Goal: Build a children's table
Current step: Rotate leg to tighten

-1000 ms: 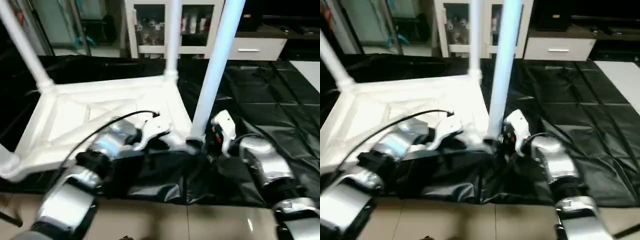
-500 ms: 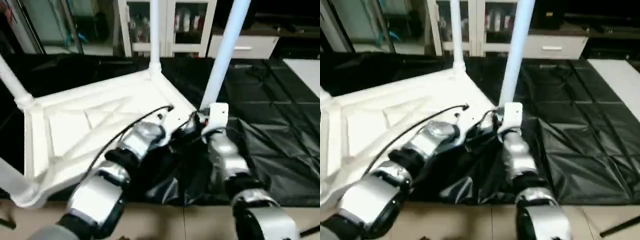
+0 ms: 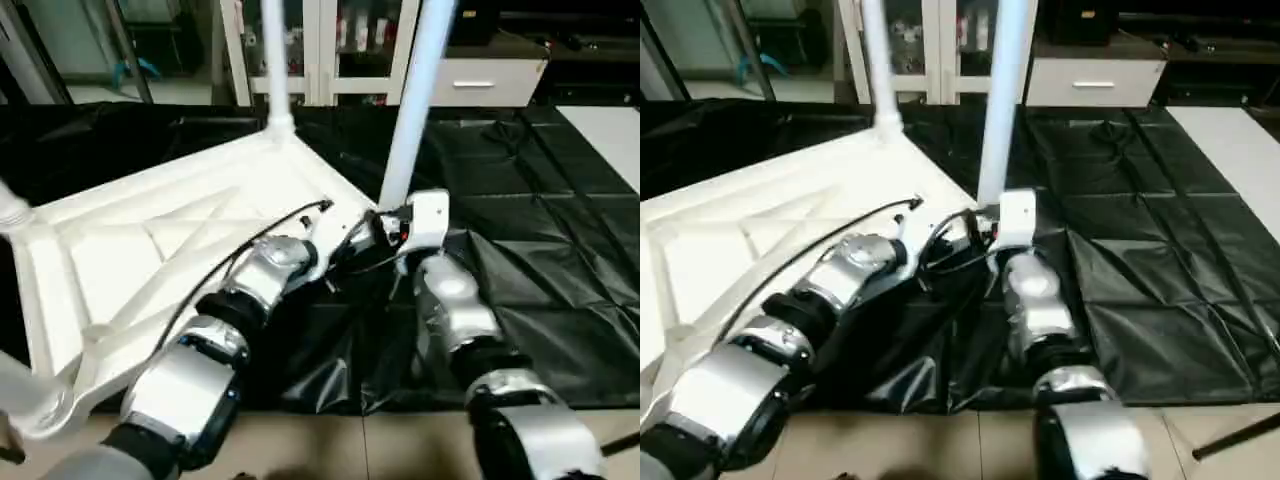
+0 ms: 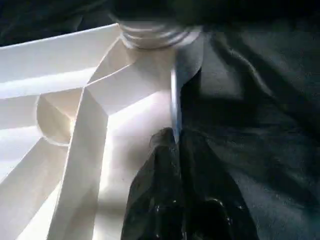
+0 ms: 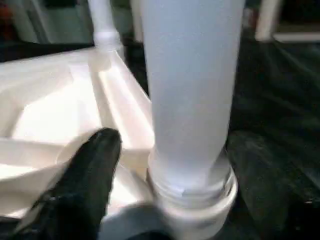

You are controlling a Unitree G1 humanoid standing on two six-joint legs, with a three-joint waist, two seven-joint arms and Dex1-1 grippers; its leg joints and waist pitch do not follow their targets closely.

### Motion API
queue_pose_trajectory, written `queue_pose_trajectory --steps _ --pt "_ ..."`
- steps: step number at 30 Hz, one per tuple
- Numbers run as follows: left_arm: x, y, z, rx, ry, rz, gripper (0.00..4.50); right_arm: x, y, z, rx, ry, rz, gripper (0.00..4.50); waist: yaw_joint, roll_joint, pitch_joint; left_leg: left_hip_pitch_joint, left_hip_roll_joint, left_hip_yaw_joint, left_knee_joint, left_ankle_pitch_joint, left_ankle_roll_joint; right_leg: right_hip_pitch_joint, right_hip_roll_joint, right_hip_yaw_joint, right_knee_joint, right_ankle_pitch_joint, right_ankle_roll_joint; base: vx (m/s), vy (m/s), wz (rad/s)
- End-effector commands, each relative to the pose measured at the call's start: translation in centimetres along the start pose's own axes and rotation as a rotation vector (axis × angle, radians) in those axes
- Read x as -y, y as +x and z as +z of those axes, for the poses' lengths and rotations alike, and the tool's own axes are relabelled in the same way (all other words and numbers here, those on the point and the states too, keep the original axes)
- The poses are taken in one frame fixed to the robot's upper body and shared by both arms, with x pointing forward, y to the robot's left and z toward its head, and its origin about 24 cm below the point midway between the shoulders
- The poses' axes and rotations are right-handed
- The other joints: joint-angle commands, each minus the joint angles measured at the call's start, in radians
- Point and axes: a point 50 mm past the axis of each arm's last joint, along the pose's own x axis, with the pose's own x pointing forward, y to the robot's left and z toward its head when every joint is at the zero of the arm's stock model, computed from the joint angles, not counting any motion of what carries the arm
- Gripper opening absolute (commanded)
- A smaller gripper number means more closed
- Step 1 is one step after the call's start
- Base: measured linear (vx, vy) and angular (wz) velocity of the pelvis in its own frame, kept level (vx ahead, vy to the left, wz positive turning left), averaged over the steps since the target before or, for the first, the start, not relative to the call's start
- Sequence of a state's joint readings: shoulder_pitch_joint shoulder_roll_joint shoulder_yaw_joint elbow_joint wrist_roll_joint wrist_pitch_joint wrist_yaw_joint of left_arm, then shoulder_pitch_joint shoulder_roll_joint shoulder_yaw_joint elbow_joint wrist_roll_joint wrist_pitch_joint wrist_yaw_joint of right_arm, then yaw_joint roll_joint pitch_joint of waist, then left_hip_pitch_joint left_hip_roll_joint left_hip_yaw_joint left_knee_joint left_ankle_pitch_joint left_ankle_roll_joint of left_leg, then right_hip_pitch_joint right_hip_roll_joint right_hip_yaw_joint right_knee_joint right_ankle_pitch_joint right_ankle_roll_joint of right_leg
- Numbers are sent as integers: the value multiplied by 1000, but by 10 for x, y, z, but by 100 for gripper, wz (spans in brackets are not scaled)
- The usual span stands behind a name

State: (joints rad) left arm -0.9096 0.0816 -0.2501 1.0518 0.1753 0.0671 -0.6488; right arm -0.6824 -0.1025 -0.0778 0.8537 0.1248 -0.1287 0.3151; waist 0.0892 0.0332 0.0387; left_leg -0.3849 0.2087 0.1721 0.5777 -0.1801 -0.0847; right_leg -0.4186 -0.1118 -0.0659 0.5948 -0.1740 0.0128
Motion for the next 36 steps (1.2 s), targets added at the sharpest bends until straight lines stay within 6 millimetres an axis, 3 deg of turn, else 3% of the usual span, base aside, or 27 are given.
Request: queue_pose_trajectory --steps 1,4,6,7,9,10,11,13,14,19,20,21,28,33,35,36 --pt "0 -5 -15 -64 2 -48 0 5 -2 7 16 4 38 402 10 -11 -74 14 3 9 -45 -37 164 68 -23 23 -33 141 -302 0 0 0" --pt "1 -17 -28 -131 46 -195 0 29 -19 13 -52 -153 215 424 17 -16 -75 13 5 9 -43 -33 177 71 -26 20 -32 136 -316 0 0 0" --pt "3 -23 -35 -167 68 -271 0 34 -31 13 -113 -225 386 432 26 -21 -70 12 9 13 -42 -61 185 70 -25 21 -34 103 -320 0 0 0" --pt "3 -23 -35 -168 68 -273 0 34 -31 13 -116 -226 392 447 31 -18 -70 13 11 11 -42 -67 182 71 -25 20 -33 93 -320 0 0 0" --pt "8 -32 -42 -191 76 -382 0 33 -51 9 -214 -235 634 447 39 -29 -66 13 14 13 -44 -94 172 71 -25 21 -35 50 -317 0 0 0" --pt "9 -33 -43 -194 79 -404 0 33 -54 9 -229 -230 669 447 44 -27 -65 12 16 10 -44 -101 173 73 -26 21 -34 39 -316 0 0 0" --pt "11 -35 -43 -193 86 -431 0 32 -57 8 -245 -225 702 447 48 -23 -62 15 19 12 -48 -129 166 67 -28 23 -38 -2 -310 0 0 0" --pt "17 -40 -44 -198 107 -517 0 31 -63 5 -289 -205 785 447 49 -33 -61 14 20 12 -53 -169 134 65 -29 23 -43 -76 -298 0 0 0" --pt "22 -45 -45 -210 120 -588 0 29 -66 4 -313 -182 841 447 51 -28 -59 16 22 10 -57 -189 115 62 -31 24 -45 -112 -293 0 0 0" --pt "28 -50 -44 -223 147 -663 0 26 -64 5 -301 -155 865 447 62 -24 -56 28 25 14 -62 -233 65 47 -31 31 -52 -174 -275 0 0 0" --pt "28 -50 -44 -224 149 -662 0 25 -63 4 -305 -158 865 447 64 -26 -57 26 24 14 -63 -231 56 50 -32 31 -51 -172 -271 0 0 0" --pt "29 -49 -43 -226 151 -659 0 24 -63 3 -313 -165 870 447 66 -21 -58 28 23 14 -63 -232 48 49 -31 32 -50 -166 -267 0 0 0" --pt "29 -48 -41 -233 163 -633 0 24 -65 -2 -368 -211 891 431 68 -26 -61 22 18 13 -61 -200 46 56 -30 30 -45 -126 -256 0 0 0" --pt "28 -48 -40 -242 167 -632 0 24 -63 -3 -385 -221 914 385 69 -17 -62 22 17 10 -62 -218 42 57 -30 28 -47 -138 -257 0 0 0" --pt "28 -49 -41 -244 166 -631 0 24 -63 -3 -382 -218 909 359 68 -19 -61 22 16 11 -62 -220 41 58 -28 28 -47 -132 -259 0 0 0" --pt "28 -49 -42 -250 166 -632 0 23 -62 -4 -380 -216 910 350 69 -10 -62 22 17 10 -62 -223 39 58 -28 28 -46 -127 -260 0 0 0"
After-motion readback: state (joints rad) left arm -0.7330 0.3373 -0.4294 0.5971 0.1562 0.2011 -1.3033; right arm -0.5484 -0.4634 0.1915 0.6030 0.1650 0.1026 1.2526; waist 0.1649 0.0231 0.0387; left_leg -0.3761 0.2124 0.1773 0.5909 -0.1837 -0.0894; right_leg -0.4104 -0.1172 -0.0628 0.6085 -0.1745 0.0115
